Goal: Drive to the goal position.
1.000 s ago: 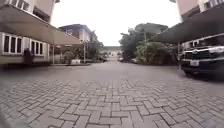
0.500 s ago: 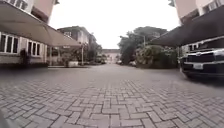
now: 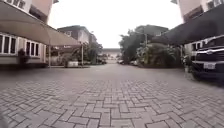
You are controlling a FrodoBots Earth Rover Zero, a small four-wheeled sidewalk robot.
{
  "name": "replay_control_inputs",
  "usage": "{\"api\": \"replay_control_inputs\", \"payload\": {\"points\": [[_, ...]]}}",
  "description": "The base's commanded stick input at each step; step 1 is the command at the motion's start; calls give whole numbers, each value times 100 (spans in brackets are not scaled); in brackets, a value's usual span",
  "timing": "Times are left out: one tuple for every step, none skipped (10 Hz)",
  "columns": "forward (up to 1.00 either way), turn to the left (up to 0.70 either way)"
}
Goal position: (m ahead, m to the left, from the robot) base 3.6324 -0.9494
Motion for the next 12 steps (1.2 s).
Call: {"api": "replay_control_inputs", "payload": {"points": [[70,0],[70,0],[70,0],[70,0],[70,0],[70,0],[70,0],[70,0],[70,0],[70,0],[70,0],[70,0]]}}
